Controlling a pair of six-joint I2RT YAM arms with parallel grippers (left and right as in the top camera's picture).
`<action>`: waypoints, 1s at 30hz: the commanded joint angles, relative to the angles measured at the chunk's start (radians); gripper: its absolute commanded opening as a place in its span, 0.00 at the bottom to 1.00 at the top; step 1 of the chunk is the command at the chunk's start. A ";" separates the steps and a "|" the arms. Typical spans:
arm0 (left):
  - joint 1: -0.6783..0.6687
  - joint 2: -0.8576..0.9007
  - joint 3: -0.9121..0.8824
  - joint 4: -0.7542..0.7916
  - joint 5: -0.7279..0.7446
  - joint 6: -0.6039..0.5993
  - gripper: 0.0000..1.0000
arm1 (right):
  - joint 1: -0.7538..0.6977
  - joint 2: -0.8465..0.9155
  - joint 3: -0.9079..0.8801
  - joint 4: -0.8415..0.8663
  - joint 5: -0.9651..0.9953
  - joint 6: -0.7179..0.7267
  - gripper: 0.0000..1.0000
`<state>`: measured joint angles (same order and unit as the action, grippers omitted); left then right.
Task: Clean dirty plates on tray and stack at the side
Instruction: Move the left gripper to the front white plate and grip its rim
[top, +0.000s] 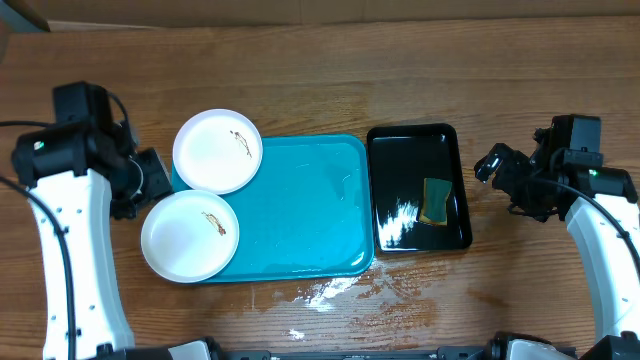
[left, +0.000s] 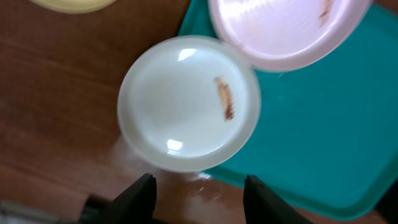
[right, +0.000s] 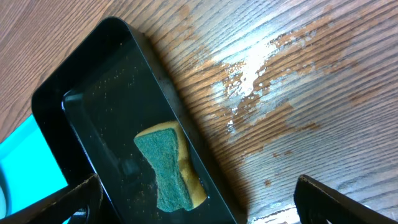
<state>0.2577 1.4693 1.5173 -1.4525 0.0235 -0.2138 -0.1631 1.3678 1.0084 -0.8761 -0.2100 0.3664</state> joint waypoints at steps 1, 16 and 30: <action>0.022 0.056 -0.074 -0.026 -0.144 -0.005 0.50 | -0.002 -0.010 0.023 0.002 -0.002 0.004 1.00; 0.280 0.063 -0.483 0.430 -0.090 0.038 0.43 | 0.000 -0.010 -0.010 0.026 -0.001 0.003 1.00; 0.278 0.063 -0.638 0.600 0.003 0.034 0.38 | 0.000 -0.010 -0.010 0.022 -0.001 0.000 1.00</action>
<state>0.5430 1.5337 0.9058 -0.8680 -0.0212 -0.1982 -0.1631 1.3678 1.0058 -0.8570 -0.2104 0.3664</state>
